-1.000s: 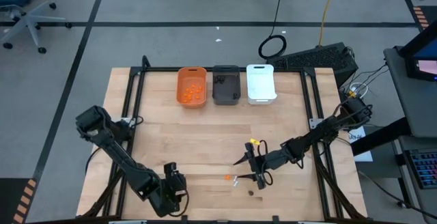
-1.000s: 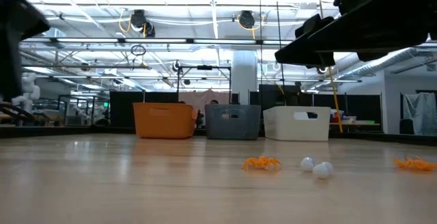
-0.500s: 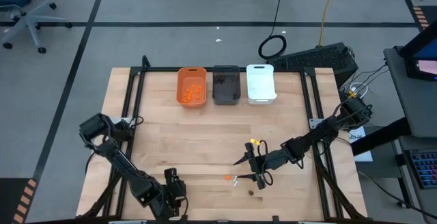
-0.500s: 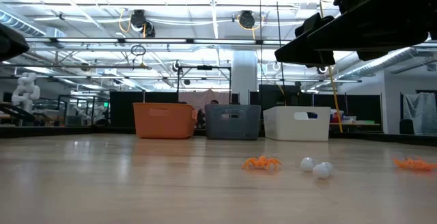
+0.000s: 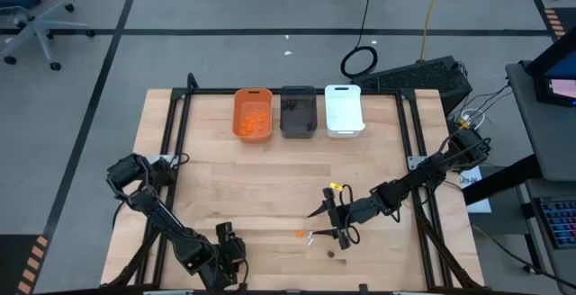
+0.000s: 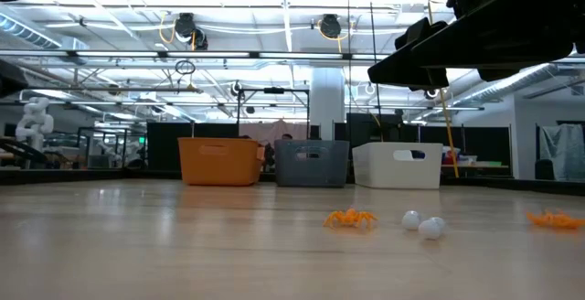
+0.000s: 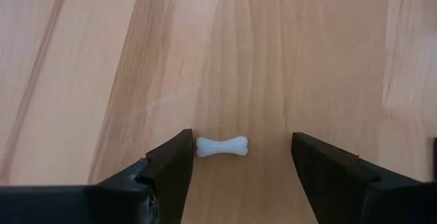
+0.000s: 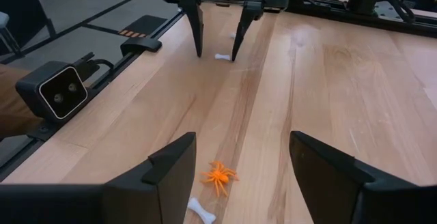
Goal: Sort Halloween decoration
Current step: Put the white bone toy into the white bin
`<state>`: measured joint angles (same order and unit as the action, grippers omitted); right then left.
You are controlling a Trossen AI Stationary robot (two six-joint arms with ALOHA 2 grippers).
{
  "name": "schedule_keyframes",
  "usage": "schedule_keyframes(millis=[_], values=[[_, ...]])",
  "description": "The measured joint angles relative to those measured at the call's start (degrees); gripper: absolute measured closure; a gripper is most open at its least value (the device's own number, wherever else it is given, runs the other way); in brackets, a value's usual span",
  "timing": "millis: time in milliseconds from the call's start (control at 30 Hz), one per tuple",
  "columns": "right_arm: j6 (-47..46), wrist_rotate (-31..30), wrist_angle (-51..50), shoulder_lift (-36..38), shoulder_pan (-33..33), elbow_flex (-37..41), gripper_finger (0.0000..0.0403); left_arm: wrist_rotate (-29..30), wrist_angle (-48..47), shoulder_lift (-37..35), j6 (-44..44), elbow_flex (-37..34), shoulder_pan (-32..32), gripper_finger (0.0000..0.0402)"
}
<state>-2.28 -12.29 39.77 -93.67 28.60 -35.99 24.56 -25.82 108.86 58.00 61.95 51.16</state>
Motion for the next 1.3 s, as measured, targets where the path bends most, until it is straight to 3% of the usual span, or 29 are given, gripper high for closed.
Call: schedule_keyframes(millis=[600, 1300], values=[[0.0, 0.0, 0.0, 0.0, 0.0, 0.0, 0.0184, -0.3, -0.5, 0.0, -3.1, 0.1, -0.4, 0.0327], [0.0, 0.0, 0.0, 0.0, 0.0, 0.0, 0.0184, -0.5, -2.2, -1.3, -3.4, -0.1, -0.5, 0.0347]])
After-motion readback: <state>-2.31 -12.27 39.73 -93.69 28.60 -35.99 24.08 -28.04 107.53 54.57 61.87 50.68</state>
